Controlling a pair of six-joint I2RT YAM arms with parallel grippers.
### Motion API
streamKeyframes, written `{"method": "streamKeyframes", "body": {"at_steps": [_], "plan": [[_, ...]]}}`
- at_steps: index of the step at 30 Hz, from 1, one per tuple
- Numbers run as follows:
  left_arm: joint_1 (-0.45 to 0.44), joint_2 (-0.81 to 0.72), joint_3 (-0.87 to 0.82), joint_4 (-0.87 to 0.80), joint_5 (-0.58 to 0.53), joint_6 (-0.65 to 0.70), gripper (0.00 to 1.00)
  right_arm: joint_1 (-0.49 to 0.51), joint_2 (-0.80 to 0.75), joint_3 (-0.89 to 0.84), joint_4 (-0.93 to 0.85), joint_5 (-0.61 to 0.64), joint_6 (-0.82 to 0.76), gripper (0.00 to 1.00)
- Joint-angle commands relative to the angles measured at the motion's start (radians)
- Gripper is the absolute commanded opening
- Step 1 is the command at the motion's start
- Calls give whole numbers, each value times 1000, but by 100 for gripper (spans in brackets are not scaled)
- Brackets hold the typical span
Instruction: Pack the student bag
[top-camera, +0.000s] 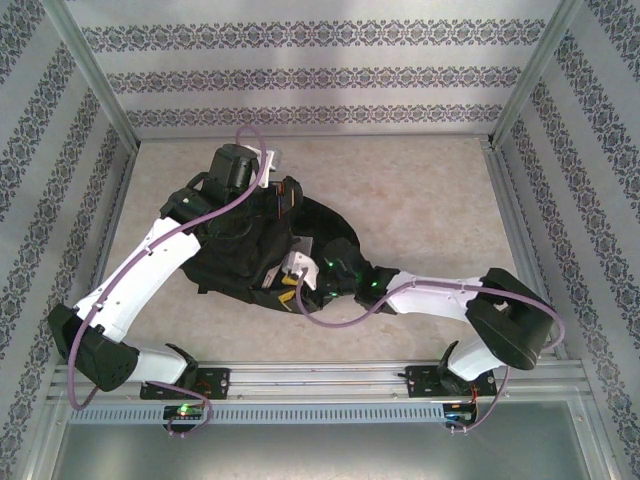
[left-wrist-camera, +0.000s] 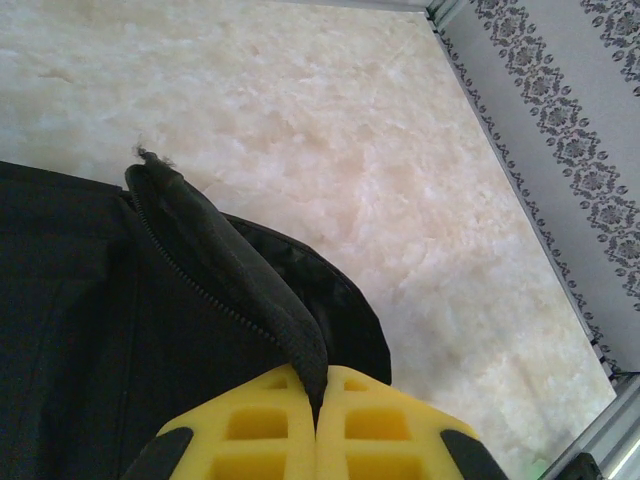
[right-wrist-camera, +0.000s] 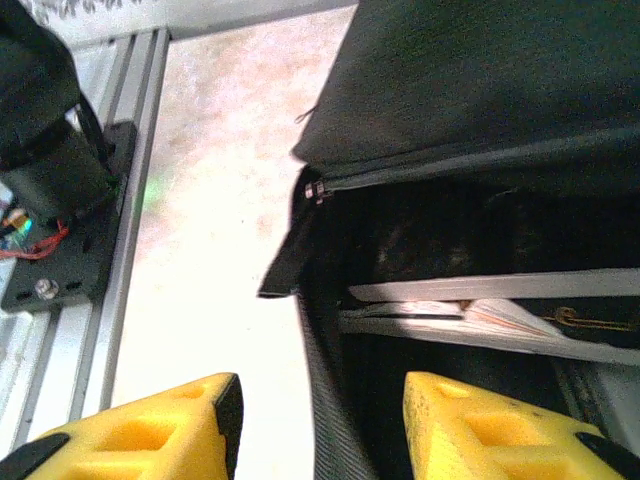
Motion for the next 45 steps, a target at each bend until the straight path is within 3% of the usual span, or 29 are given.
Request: {"method": "streamKeyframes", "body": {"at_steps": [1, 11, 24, 36, 45], "plan": [[12, -17, -4, 89, 30, -25, 0, 19, 41, 46, 82, 85, -103, 46], [12, -25, -36, 120, 51, -42, 0, 42, 126, 113, 82, 121, -95, 43], [12, -28, -75, 146, 59, -53, 0, 68, 161, 160, 77, 132, -68, 26], [15, -37, -80, 139, 28, -37, 0, 78, 84, 80, 130, 63, -37, 35], [17, -41, -80, 137, 30, -42, 0, 81, 159, 143, 106, 97, 28, 40]]}}
